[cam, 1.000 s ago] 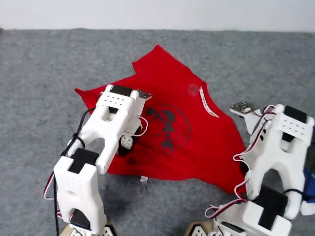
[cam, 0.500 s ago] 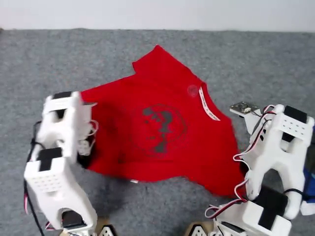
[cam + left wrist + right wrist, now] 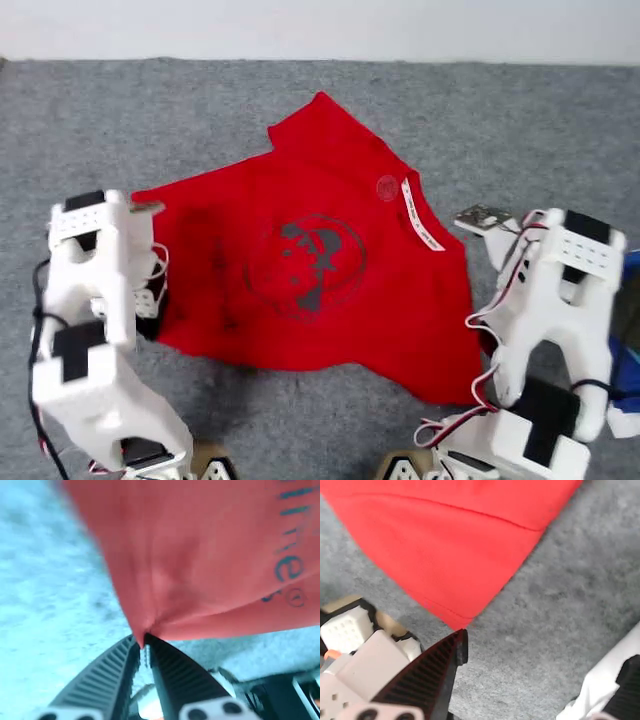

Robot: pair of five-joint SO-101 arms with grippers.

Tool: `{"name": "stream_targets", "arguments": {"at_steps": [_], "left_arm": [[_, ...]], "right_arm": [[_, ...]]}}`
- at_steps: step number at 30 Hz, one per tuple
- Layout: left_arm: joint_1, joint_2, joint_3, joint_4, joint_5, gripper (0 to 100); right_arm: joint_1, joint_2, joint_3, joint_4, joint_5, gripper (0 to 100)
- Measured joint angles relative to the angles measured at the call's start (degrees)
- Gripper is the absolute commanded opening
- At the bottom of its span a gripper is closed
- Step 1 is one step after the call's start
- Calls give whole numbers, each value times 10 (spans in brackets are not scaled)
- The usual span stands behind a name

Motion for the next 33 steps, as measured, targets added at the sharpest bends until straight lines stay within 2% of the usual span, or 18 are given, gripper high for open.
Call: {"name": "stream_targets", "arguments": {"at_steps": [3, 8, 11, 15, 19, 26, 33], "left_arm": [[18, -88, 0, 0, -2, 13], [91, -255, 0, 0, -2, 13], [141, -338, 11, 1, -18, 13], [174, -410, 93, 1, -37, 13], [182, -440, 206, 1, -62, 13], [138, -472, 216, 1, -91, 13], [131, -526, 239, 1, -92, 23]], "right_arm": [[-52, -5, 0, 26, 0, 455], [-134, -5, 0, 51, -1, 455], [-144, -5, 0, 56, -3, 455], [-140, -5, 18, 56, 18, 455], [-135, -11, 98, 57, 106, 455], [-131, -152, 251, 57, 229, 455], [-133, -296, 313, 25, 247, 455]]}}
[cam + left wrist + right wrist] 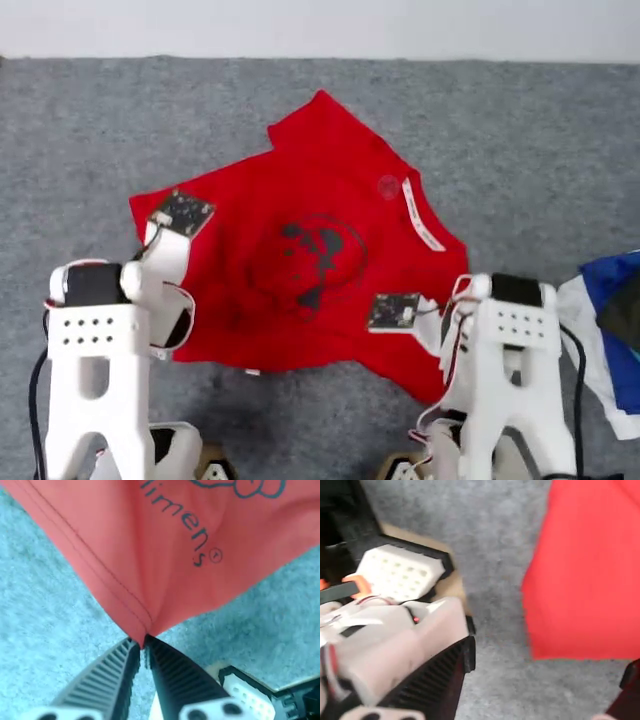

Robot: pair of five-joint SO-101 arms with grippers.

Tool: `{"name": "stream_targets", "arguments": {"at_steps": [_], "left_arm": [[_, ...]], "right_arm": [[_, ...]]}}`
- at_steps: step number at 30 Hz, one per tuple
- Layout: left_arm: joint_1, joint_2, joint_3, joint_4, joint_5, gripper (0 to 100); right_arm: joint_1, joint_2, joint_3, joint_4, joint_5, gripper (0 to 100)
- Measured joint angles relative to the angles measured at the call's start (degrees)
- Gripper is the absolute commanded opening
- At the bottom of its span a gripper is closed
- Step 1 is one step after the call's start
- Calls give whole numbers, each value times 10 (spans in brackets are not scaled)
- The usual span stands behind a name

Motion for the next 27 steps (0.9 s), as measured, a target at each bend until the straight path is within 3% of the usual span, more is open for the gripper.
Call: {"name": "stream_targets", "arguments": {"at_steps": [10, 12, 16, 19, 22, 27], "left_arm": [[0, -4, 4, 0, -2, 22], [0, -4, 4, 0, -2, 22], [0, -4, 4, 0, -2, 21], [0, -4, 4, 0, -2, 21], [0, -4, 4, 0, -2, 21], [0, -4, 4, 0, -2, 21]], "right_arm": [[4, 84, 71, -132, -35, 419], [4, 122, 75, -156, -35, 326], [5, 183, 39, -187, -54, 8], [7, 221, -3, -191, -77, 69], [7, 257, -25, -190, -92, 9], [6, 264, -59, -153, -98, 9]]}}
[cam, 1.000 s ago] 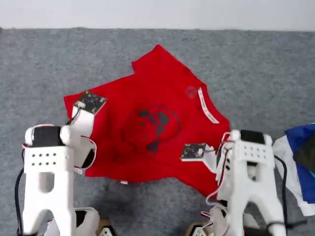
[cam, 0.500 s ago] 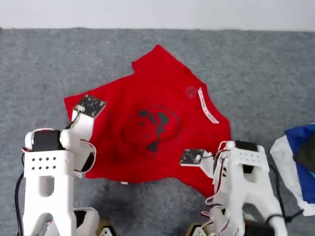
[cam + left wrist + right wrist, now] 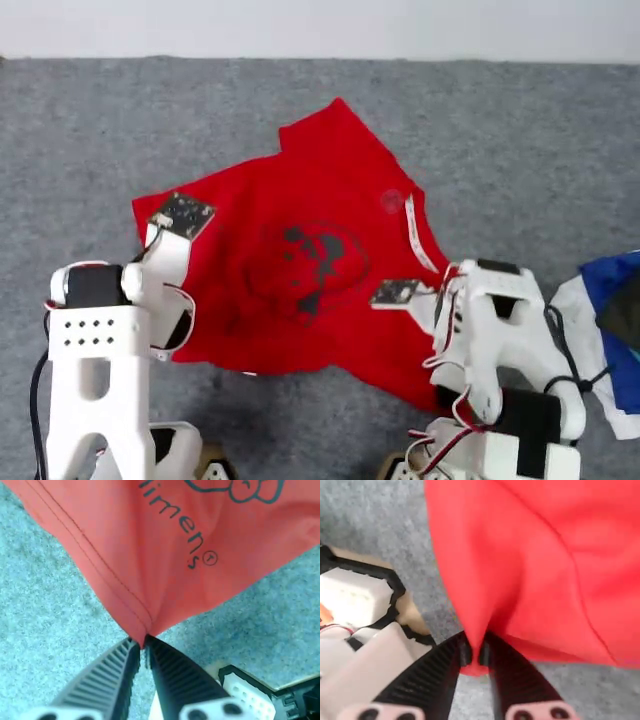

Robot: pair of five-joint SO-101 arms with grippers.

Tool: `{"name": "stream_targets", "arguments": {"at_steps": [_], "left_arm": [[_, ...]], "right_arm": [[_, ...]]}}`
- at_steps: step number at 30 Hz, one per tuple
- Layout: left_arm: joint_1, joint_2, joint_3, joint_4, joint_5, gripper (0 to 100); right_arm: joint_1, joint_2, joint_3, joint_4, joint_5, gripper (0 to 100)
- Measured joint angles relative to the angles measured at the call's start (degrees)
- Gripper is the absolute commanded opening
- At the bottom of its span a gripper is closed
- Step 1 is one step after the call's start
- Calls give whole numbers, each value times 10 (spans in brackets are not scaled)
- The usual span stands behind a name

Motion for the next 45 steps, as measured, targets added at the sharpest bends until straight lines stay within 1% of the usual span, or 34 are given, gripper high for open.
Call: {"name": "stream_targets", "arguments": {"at_steps": [7, 10, 12, 15, 18, 21, 23, 27, 31, 34, 40, 45], "left_arm": [[0, 0, 0, 0, 0, 21], [0, 0, 0, 0, 0, 21], [0, 0, 0, 0, 0, 21], [0, 0, 0, 0, 0, 21], [0, 0, 0, 0, 0, 21], [0, -2, 0, 0, 0, 20], [0, -2, -3, 0, 0, 20], [-4, -2, -43, 0, 1, 20], [-2, -2, -110, 0, 55, 20], [-2, -2, -145, -1, 102, 20], [-3, -2, -151, -68, 124, 19], [-47, 17, -152, -171, 124, 19]], "right_arm": [[0, 0, -94, 64, 0, 9], [0, 0, -153, 97, 0, 9], [-2, 4, -204, 127, -13, 9], [-22, 8, -283, 164, -40, 9], [-62, 10, -346, 179, -72, 9], [-111, 10, -375, 178, -109, 9], [-142, 21, -383, 153, -134, 9], [-154, 71, -409, 92, -197, 9], [-156, 132, -491, 73, -233, 9], [-156, 179, -578, 69, -244, 9], [-155, 309, -767, 67, -247, 9], [-151, 416, -931, 67, -246, 9]]}}
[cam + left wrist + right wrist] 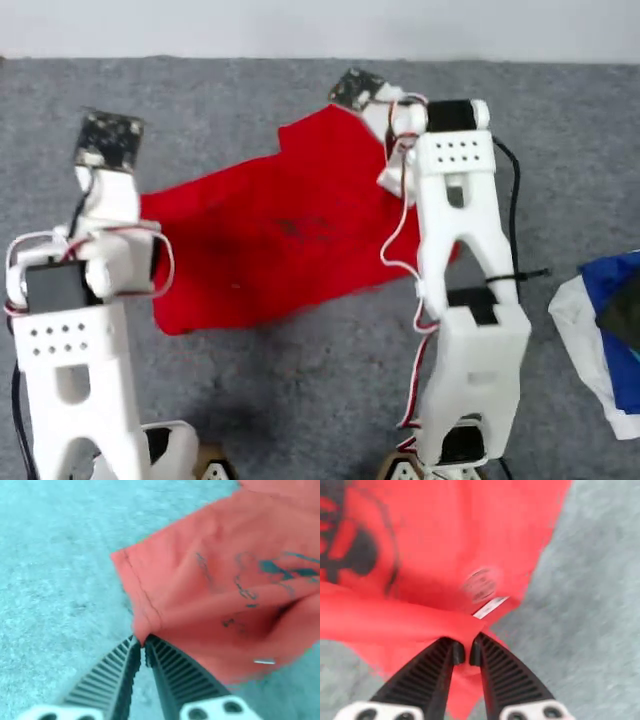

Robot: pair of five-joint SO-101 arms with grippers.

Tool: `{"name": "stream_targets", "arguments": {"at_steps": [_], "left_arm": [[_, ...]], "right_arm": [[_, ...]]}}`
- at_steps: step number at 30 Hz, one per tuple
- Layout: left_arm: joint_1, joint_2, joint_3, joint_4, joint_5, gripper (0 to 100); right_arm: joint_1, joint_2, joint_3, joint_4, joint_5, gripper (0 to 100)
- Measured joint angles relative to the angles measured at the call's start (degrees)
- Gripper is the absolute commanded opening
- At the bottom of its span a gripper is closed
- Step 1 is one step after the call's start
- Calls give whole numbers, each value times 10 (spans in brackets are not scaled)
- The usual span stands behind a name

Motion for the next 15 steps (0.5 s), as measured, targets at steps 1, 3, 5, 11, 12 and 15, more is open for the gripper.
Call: {"name": "stream_targets", "arguments": {"at_steps": [1, 3, 5, 11, 12, 15], "left_arm": [[-11, 18, -3, -17, 0, 19], [-37, 68, -12, -41, 0, 19], [-59, 130, -34, -55, 2, 21], [-73, 353, -195, -35, 4, 23], [-74, 387, -231, -21, 4, 23], [-74, 484, -344, 25, 4, 23]], "right_arm": [[0, 22, -33, 0, 7, 9], [0, 67, -97, 0, 29, 20], [-1, 114, -157, -8, 47, 92], [0, 234, -336, -15, 11, 244], [0, 249, -360, -15, 4, 243], [6, 287, -418, 4, 3, 243]]}}
